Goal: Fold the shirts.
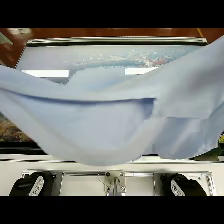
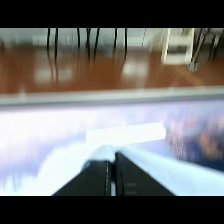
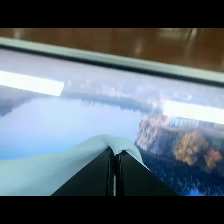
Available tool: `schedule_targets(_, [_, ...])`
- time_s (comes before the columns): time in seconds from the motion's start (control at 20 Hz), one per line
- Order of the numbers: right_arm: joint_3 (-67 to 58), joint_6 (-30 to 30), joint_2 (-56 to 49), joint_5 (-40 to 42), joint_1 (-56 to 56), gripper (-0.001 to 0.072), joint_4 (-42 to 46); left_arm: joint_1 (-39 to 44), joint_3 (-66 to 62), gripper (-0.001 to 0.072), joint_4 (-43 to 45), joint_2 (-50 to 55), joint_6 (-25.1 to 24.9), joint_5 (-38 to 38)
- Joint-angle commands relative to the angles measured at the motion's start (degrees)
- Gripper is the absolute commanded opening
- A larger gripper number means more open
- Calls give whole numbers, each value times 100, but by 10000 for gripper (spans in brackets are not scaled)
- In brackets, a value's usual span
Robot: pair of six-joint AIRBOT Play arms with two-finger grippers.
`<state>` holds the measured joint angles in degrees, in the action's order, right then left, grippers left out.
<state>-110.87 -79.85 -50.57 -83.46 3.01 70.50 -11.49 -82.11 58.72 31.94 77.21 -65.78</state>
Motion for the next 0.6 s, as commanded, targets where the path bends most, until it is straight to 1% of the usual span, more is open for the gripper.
schedule_targets(0.0, [177, -153, -870, -1001, -2, 65, 52, 2, 872, 35, 380, 326, 50, -365])
schedule_targets(0.1, [601, -160, -1462, -741, -2, 65, 7, 2, 1266, 35, 435, 750, 48, -315])
schedule_targets(0.2, [1045, 142, -2129, -85, -2, 66, -175, 11, 1521, 35, 431, 1305, 46, -15])
schedule_targets(0.3, [1241, 271, -2870, 601, -2, 66, -269, 13, 1591, 35, 431, 1976, 42, 398])
schedule_targets(0.35, [1244, 260, -3224, 1008, -2, 66, -271, 15, 1591, 35, 424, 2356, 44, 647])
schedule_targets(0.45, [1244, 264, -3864, 2116, -2, 66, -487, 42, 1591, 36, 201, 3036, 2, 1209])
schedule_targets(0.55, [1244, 264, -4330, 3165, -2, 66, -975, 149, 1591, 36, -92, 3617, -245, 1818])
